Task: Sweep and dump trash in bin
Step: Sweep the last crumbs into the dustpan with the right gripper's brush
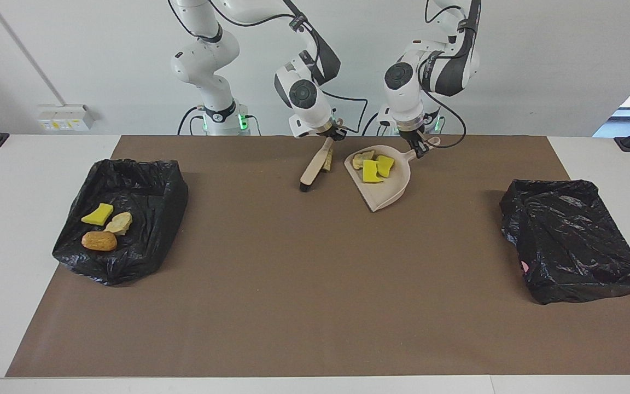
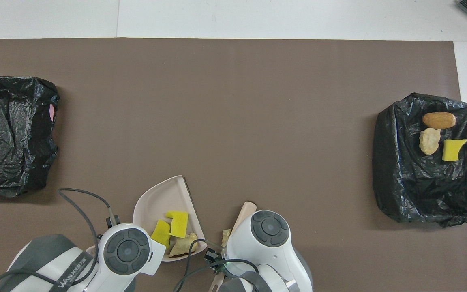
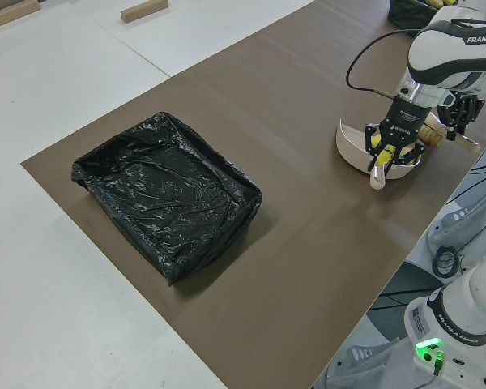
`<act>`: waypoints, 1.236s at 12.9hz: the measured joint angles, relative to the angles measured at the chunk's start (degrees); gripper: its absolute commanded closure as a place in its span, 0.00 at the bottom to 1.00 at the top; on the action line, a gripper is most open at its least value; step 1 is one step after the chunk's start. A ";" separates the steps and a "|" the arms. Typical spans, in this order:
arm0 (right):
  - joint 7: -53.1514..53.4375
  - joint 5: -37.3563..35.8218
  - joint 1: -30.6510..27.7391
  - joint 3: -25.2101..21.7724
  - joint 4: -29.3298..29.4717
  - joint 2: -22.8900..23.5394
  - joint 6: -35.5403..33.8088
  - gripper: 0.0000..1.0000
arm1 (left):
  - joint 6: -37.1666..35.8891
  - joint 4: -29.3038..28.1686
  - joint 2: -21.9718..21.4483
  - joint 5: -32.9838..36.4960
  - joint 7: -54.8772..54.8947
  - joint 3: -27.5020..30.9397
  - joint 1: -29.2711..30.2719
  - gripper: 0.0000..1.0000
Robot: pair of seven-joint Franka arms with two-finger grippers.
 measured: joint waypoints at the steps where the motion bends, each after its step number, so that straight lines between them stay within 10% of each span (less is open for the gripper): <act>1: -3.66 0.06 0.00 0.00 0.02 0.00 -0.17 1.00 | 0.05 0.00 0.00 0.00 0.30 0.04 0.01 1.00; 11: -16.90 4.53 0.03 -0.05 8.36 3.13 -0.92 1.00 | 0.19 -0.15 0.17 -0.04 6.09 0.52 1.03 1.00; 16: -19.82 -2.45 -5.94 -0.96 10.52 0.73 -16.05 1.00 | 0.49 -0.16 0.54 -0.04 11.54 0.66 2.73 1.00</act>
